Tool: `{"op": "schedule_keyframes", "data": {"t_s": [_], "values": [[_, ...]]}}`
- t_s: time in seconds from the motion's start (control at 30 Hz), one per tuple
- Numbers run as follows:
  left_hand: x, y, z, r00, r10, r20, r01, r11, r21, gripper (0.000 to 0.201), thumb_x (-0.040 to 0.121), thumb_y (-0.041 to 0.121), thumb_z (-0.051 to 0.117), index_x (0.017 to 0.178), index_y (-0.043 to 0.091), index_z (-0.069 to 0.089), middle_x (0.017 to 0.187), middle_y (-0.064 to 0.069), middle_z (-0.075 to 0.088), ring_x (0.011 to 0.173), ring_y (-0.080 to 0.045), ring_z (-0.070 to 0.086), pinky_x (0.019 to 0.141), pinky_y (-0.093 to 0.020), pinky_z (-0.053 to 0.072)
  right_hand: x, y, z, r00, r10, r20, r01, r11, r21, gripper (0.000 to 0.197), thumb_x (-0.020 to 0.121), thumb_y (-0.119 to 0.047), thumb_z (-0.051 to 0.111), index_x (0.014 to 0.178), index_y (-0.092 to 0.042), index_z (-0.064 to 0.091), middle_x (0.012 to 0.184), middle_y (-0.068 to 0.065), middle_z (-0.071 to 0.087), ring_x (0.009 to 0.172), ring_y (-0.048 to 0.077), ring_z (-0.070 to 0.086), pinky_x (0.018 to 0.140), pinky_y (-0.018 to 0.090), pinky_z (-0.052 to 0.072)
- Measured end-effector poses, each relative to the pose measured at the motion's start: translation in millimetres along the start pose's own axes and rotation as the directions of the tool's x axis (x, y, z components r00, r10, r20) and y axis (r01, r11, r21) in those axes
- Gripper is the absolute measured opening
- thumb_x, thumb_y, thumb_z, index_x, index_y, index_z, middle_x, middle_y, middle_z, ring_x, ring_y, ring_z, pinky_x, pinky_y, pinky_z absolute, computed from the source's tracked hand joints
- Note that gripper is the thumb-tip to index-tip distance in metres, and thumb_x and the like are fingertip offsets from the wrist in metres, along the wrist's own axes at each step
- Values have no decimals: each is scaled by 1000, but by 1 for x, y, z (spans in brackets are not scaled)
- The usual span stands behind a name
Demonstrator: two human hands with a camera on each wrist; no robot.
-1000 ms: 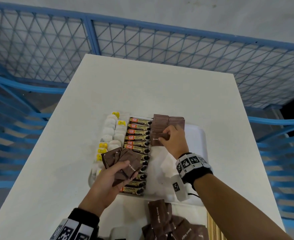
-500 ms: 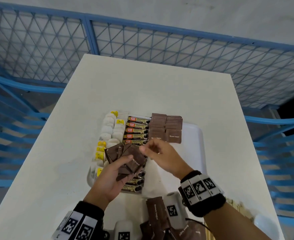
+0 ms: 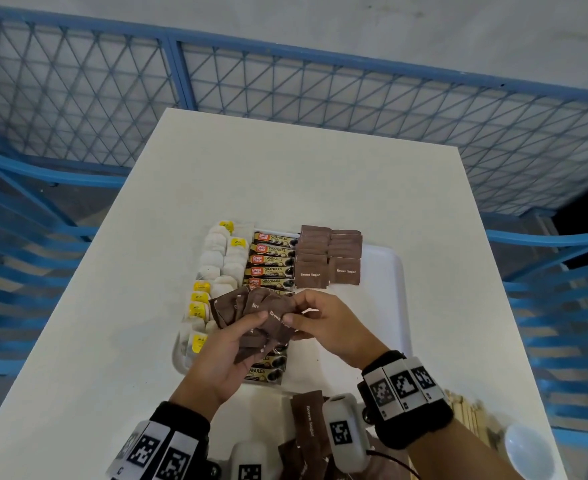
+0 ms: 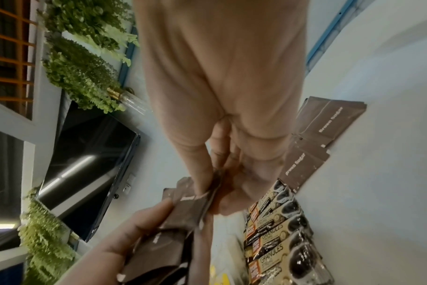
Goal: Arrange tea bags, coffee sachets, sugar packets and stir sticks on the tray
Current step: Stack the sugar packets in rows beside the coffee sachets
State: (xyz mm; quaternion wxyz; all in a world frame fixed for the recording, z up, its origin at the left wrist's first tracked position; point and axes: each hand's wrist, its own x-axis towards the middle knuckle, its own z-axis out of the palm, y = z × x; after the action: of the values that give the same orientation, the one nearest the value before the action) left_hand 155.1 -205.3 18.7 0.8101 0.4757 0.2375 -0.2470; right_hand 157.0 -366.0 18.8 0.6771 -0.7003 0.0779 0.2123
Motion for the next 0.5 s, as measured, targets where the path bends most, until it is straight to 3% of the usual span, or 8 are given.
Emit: {"op": "schedule_keyframes", "data": {"t_s": [0.17, 0.27, 0.37, 0.5], "values": [[6, -3, -1, 998, 31, -45, -33, 999, -28, 24, 84, 0, 59, 106, 8, 64, 83, -7, 73, 71, -15, 70, 59, -25, 57, -4, 3, 2, 996, 77, -34, -73, 991, 113, 21, 86, -11, 64, 105, -10, 56, 96, 6, 59, 81, 16, 64, 72, 27, 57], [8, -3, -2, 998, 38, -54, -41, 998, -49, 25, 83, 1, 60, 107, 8, 65, 87, -8, 73, 76, -16, 70, 62, -27, 58, -5, 5, 3, 994, 113, 6, -113, 984, 138, 12, 84, -8, 66, 92, -10, 57, 90, 7, 63, 74, 14, 65, 69, 26, 57], [9, -2, -1, 998, 28, -52, -32, 997, -65, 17, 83, 2, 60, 97, 9, 67, 81, -7, 74, 72, -16, 71, 66, -29, 59, -3, 7, -1, 995, 98, -36, -88, 973, 214, 8, 84, -1, 63, 86, -8, 59, 82, 7, 65, 68, 13, 65, 68, 23, 57], [8, -1, -3, 998, 19, -59, -25, 994, -108, 19, 82, 3, 61, 98, 10, 66, 82, -8, 74, 73, -18, 71, 61, -28, 59, 0, 13, -19, 984, 82, -159, -42, 970, 238, 14, 86, -1, 60, 99, 3, 62, 80, 6, 64, 69, 10, 61, 65, 17, 51]]}}
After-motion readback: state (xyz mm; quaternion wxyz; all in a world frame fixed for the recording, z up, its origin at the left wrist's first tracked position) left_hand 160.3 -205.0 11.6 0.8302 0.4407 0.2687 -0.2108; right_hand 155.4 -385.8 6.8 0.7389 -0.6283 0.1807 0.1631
